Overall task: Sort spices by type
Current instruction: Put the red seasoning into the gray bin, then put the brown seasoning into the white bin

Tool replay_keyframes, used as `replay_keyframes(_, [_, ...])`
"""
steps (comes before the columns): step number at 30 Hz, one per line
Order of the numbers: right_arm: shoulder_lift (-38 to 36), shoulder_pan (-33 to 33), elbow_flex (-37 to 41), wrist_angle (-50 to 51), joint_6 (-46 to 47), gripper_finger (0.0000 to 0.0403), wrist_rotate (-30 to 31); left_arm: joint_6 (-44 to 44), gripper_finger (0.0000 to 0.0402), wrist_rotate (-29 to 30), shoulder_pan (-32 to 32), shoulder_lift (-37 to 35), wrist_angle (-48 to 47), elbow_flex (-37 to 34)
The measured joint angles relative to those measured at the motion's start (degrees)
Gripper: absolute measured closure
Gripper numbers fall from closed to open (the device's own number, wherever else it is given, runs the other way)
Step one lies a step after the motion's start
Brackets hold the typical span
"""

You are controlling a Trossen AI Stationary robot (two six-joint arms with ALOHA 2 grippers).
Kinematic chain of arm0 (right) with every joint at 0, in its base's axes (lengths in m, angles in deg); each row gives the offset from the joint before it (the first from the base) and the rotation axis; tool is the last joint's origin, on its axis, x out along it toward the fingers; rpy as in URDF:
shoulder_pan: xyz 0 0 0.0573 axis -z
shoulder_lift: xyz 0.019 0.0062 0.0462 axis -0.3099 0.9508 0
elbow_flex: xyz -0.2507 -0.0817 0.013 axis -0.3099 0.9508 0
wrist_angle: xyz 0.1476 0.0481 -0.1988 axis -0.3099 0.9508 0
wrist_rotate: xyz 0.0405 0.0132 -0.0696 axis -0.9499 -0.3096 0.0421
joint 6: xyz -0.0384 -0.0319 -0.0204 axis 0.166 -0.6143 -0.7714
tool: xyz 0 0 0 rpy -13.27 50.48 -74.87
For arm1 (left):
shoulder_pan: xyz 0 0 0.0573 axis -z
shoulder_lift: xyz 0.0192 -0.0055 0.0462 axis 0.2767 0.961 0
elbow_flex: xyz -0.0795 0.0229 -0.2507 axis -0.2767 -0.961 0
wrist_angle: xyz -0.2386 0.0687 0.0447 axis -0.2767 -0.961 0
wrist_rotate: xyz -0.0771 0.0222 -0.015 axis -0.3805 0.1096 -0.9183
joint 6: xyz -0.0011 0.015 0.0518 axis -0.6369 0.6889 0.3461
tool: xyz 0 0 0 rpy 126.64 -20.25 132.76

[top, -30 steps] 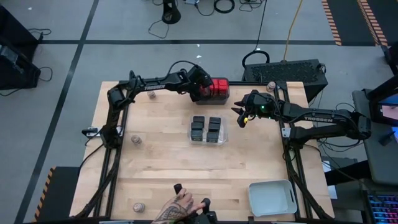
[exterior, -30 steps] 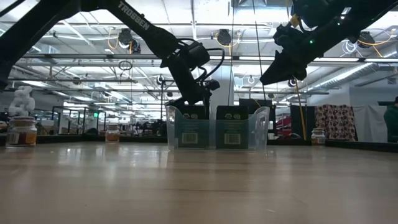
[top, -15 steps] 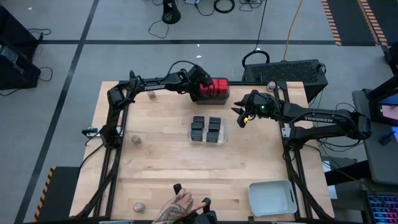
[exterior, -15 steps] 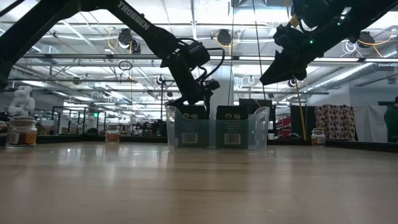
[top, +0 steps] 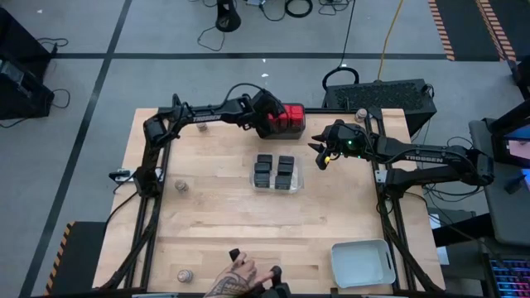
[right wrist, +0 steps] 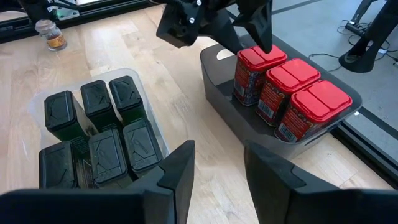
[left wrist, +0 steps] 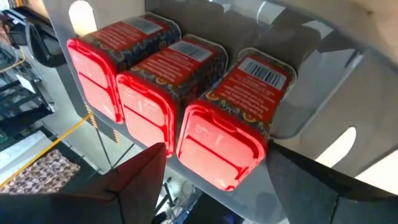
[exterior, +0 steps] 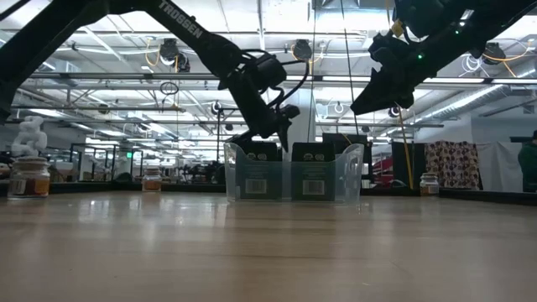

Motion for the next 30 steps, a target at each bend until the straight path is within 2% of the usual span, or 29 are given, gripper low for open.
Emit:
replay_keyframes(10, [0.0, 0.0, 0.0, 0.0, 0.0, 0.0282, 0.0, -4.5, 0.0121, 0.0, -0.6, 0.0, 3.3, 0.0])
replay_keyframes(20, [0.0, 0.0, 0.0, 0.0, 0.4, 0.0282, 0.0, -4.5, 0.0121, 1.9, -0.6, -0.2, 2.6, 0.0])
replay_keyframes(30, [0.0, 0.0, 0.0, 0.0, 0.3, 0.0282, 0.0, -18.0, 0.0121, -2.4, -0.9, -9.7, -3.3, 0.1])
